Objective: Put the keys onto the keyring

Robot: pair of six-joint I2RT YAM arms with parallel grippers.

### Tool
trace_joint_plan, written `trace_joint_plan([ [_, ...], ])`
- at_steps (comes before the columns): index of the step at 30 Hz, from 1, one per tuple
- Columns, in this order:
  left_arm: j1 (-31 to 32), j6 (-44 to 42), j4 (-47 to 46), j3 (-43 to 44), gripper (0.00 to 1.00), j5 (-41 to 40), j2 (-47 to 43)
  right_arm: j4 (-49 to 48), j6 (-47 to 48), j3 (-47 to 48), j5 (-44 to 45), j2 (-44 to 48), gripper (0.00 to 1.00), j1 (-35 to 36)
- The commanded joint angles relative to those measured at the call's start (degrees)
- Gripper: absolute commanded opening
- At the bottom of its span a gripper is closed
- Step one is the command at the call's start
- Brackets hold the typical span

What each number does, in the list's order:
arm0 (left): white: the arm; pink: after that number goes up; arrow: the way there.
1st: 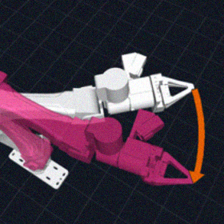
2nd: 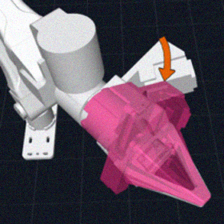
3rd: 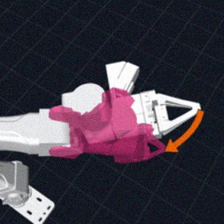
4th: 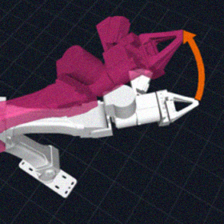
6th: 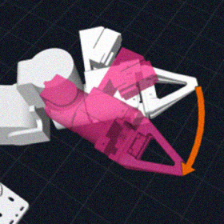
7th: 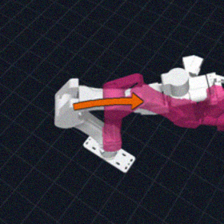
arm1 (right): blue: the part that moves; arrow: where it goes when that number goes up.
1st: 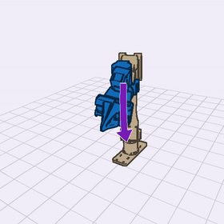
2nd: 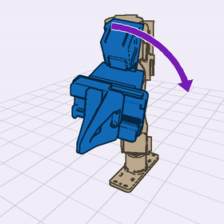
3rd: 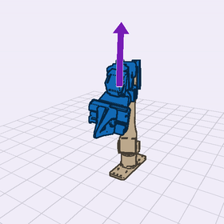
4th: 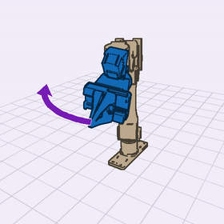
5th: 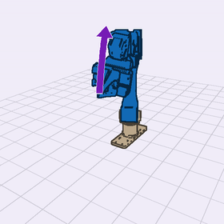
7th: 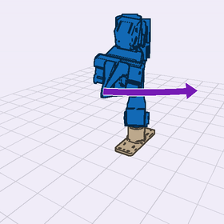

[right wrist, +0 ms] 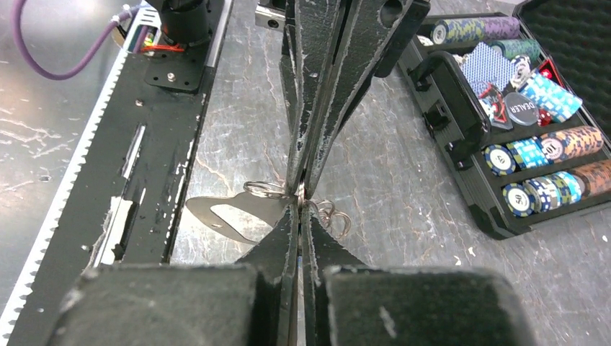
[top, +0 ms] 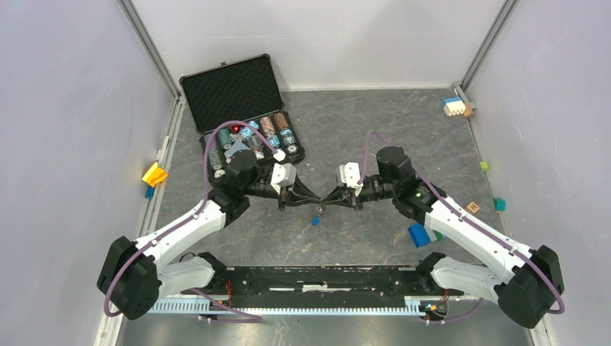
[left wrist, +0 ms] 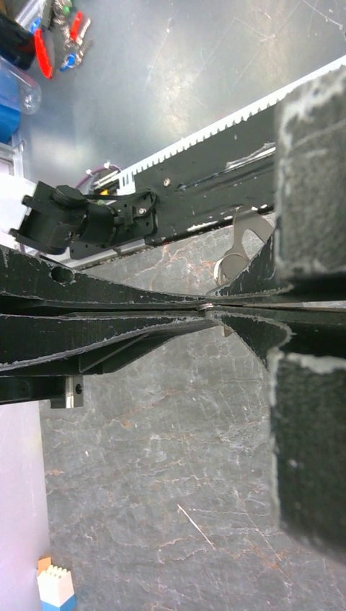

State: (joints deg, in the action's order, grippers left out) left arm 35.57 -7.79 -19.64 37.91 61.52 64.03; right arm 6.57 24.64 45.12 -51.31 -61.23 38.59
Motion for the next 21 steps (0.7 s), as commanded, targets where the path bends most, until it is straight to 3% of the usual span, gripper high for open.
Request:
trace_joint_plan([
  [1, -0.5, -6.5, 5.5, 1.0, 0.08, -0.6, -0.5, 4.8, 3.4, 4.0, 5.9, 0.9, 0.0, 0.3],
  [5, -0.5, -18.0, 18.4, 5.5, 0.34, -3.2, 0.2, 12.3, 7.9, 8.5, 13.2, -0.2, 0.0, 2.6],
  [8, -0.5, -25.7, 28.7, 9.3, 0.44, -6.7, 1.1, 18.2, 10.5, 12.9, 17.3, -2.4, 0.0, 4.5],
  [12, -0.4, -27.6, 31.4, 11.5, 0.57, -8.4, 1.7, 22.4, 11.9, 15.9, 22.1, -4.5, 0.0, 6.2],
  [17, -0.2, -24.3, 28.8, 11.9, 0.61, -8.4, 2.3, 24.7, 12.3, 17.9, 26.6, -6.2, 0.0, 8.5],
  [21, -0.2, -20.3, 25.7, 12.0, 0.55, -8.0, 2.6, 25.5, 12.2, 19.0, 28.6, -6.9, 0.0, 9.9],
])
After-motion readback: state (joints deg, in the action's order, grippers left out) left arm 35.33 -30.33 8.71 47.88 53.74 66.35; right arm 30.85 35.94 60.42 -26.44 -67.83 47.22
